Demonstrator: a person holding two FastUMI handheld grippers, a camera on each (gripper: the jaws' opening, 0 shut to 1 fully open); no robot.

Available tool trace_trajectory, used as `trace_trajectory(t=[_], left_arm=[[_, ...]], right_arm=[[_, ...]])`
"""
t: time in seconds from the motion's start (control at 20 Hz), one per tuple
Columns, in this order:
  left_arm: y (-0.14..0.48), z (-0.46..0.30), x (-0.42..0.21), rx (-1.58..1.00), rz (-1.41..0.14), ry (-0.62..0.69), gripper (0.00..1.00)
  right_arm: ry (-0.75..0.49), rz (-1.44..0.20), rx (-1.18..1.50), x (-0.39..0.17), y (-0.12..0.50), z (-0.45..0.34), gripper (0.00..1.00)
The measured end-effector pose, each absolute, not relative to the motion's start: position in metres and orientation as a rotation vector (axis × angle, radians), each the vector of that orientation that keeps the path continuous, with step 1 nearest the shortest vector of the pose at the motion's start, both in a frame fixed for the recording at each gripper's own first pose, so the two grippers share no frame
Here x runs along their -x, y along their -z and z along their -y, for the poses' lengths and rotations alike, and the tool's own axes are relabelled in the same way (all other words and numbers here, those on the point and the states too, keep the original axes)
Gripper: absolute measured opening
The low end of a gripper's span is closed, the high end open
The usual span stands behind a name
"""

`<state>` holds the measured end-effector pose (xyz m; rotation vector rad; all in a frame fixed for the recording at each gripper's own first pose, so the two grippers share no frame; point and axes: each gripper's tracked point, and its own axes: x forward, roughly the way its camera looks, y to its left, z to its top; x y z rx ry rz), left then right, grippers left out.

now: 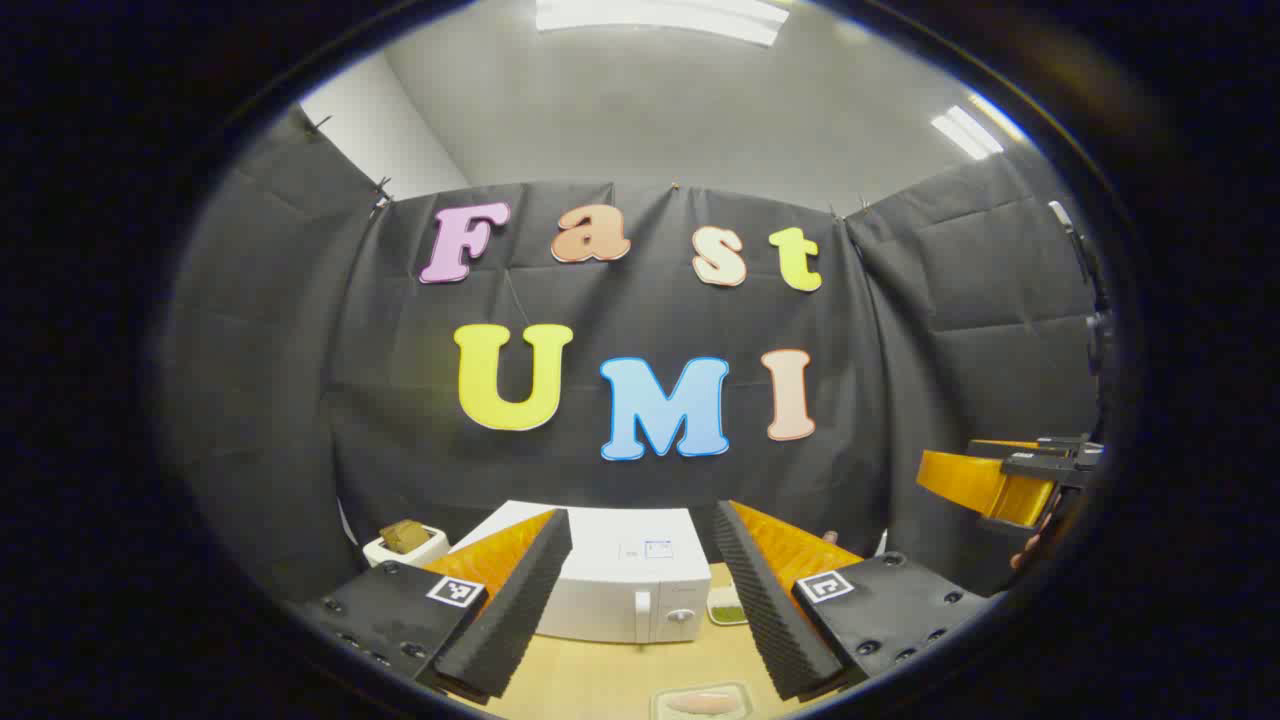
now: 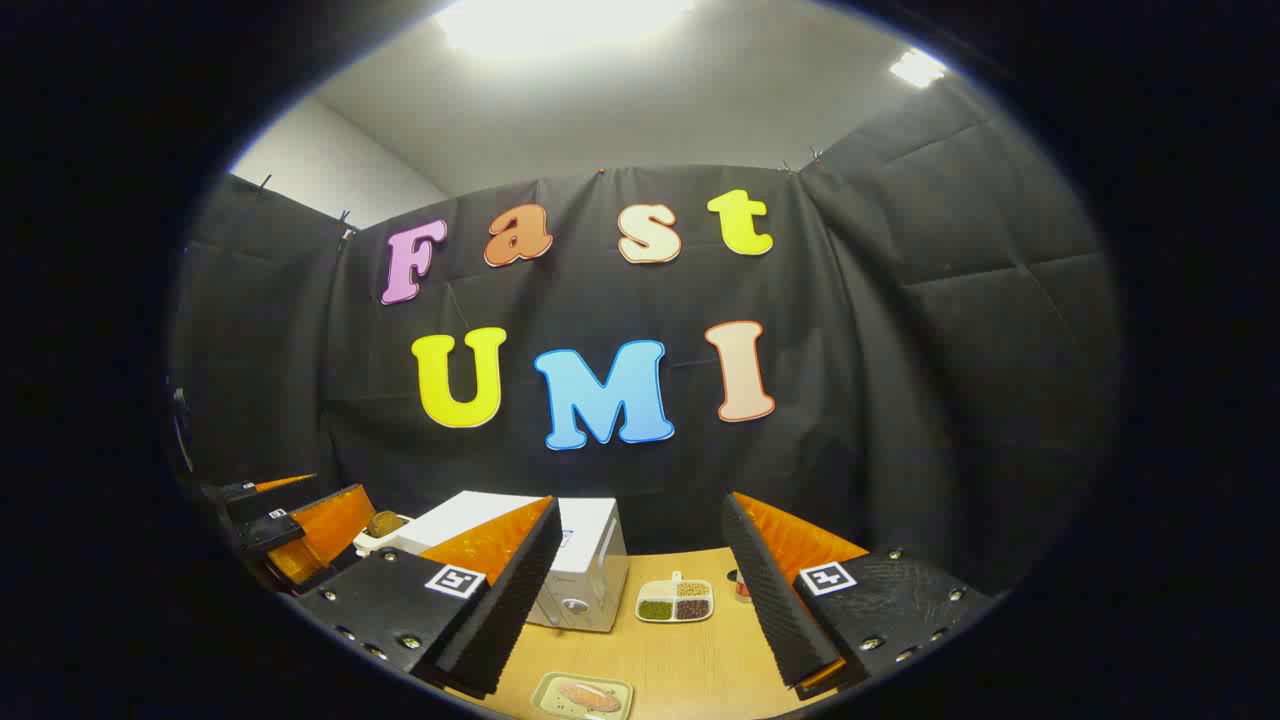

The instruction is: Open the microwave oven with the left hand, put the food in, and close the microwave oven.

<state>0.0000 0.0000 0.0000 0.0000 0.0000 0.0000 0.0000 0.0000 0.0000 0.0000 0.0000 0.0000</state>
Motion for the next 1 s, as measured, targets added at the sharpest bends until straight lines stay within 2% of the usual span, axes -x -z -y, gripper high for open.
trace_trajectory(t=[0.65,1.0], left_arm=[[0.002,-0.007,0.002,-0.019,0.011,-0.018,0.98],[0.019,0.003,0.006,-0.012,0.014,0.026,0.97]], right_arm=[[-0.026,-0.019,0.005,-0.005,0.006,-0.006,0.98],[-0.004,0.012,0.032,0.007,0.004,-0.004,0.98]])
